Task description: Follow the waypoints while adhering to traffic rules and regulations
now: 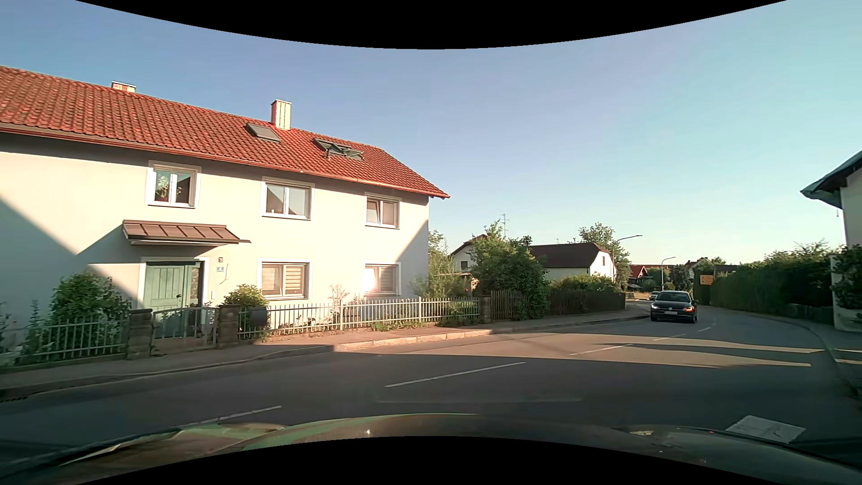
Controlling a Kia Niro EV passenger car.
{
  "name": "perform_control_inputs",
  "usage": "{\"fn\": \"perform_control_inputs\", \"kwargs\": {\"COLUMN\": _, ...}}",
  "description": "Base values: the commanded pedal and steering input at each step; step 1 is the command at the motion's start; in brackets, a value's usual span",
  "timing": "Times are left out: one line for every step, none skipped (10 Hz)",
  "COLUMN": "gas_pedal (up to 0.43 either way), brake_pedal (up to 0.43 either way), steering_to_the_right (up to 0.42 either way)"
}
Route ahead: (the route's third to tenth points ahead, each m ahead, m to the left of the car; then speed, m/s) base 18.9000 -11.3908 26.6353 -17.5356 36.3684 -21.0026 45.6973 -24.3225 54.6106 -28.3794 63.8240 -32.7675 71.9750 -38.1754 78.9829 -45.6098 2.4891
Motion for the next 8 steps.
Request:
{"fn": "perform_control_inputs", "kwargs": {"gas_pedal": 0.469, "brake_pedal": 0.000, "steering_to_the_right": 0.411}}
{"fn": "perform_control_inputs", "kwargs": {"gas_pedal": 0.449, "brake_pedal": 0.000, "steering_to_the_right": 0.424}}
{"fn": "perform_control_inputs", "kwargs": {"gas_pedal": 0.441, "brake_pedal": 0.000, "steering_to_the_right": 0.433}}
{"fn": "perform_control_inputs", "kwargs": {"gas_pedal": 0.409, "brake_pedal": 0.000, "steering_to_the_right": 0.440}}
{"fn": "perform_control_inputs", "kwargs": {"gas_pedal": 0.398, "brake_pedal": 0.000, "steering_to_the_right": 0.450}}
{"fn": "perform_control_inputs", "kwargs": {"gas_pedal": 0.398, "brake_pedal": 0.000, "steering_to_the_right": 0.459}}
{"fn": "perform_control_inputs", "kwargs": {"gas_pedal": 0.398, "brake_pedal": 0.000, "steering_to_the_right": 0.469}}
{"fn": "perform_control_inputs", "kwargs": {"gas_pedal": 0.398, "brake_pedal": 0.000, "steering_to_the_right": 0.469}}
